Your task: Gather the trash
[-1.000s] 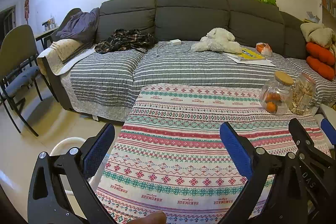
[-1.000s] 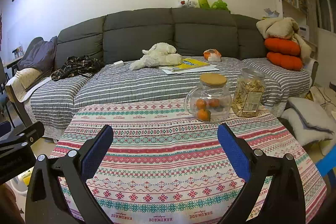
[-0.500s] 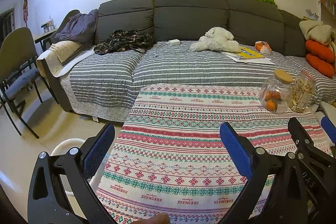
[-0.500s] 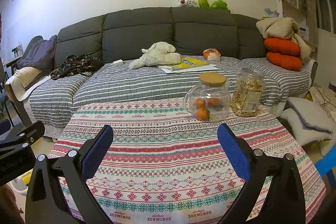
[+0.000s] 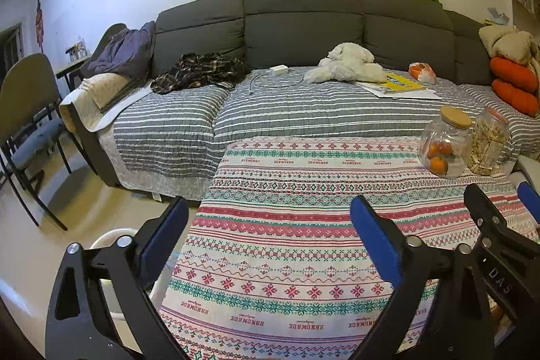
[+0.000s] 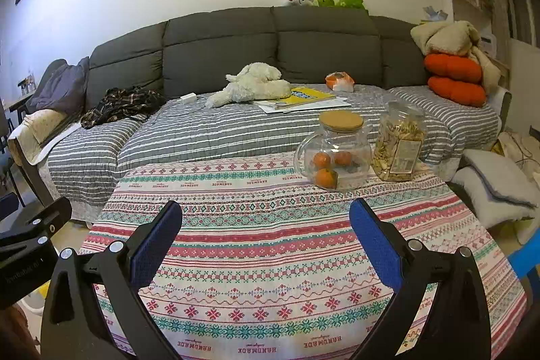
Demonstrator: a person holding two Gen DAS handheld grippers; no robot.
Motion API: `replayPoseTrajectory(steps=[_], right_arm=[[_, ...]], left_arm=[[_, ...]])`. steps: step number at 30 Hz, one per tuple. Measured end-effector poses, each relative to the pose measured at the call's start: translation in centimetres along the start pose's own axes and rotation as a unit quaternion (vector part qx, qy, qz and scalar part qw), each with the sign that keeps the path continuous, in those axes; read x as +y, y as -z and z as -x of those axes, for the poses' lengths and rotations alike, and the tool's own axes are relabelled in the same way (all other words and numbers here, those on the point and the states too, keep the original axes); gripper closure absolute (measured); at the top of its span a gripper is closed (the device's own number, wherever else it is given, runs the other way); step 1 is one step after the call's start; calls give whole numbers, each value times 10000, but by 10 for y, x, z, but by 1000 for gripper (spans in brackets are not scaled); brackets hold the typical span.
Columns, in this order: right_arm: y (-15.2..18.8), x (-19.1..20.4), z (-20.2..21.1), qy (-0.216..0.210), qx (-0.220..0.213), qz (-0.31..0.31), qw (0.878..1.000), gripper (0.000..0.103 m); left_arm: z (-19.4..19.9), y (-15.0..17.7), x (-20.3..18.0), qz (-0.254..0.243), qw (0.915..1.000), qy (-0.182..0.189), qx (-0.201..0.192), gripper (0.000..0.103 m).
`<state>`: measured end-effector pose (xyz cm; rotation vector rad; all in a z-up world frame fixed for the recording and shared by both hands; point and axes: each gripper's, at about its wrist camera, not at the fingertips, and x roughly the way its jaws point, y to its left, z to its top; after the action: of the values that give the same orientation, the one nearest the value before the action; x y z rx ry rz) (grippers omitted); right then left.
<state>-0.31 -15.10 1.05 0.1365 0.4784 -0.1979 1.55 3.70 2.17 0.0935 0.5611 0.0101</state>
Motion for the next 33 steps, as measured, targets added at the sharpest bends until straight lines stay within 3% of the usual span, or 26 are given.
replayPoseTrajectory(steps=[10, 16, 22, 33], right_arm=[[1, -1, -3, 5, 67, -16, 10000, 6], [1, -2, -3, 14, 61, -11, 10000, 6], [2, -3, -2, 71, 20, -15, 10000, 6], [1, -1, 0, 97, -21, 26, 9999, 6]], left_arm=[[-1, 3, -3, -106, 9997, 217, -75, 27], [-1, 3, -3, -122, 9995, 285, -75, 28], [0, 2, -2, -62, 9998, 169, -84, 7], [-2, 1, 0, 14, 9999, 132, 6, 7]])
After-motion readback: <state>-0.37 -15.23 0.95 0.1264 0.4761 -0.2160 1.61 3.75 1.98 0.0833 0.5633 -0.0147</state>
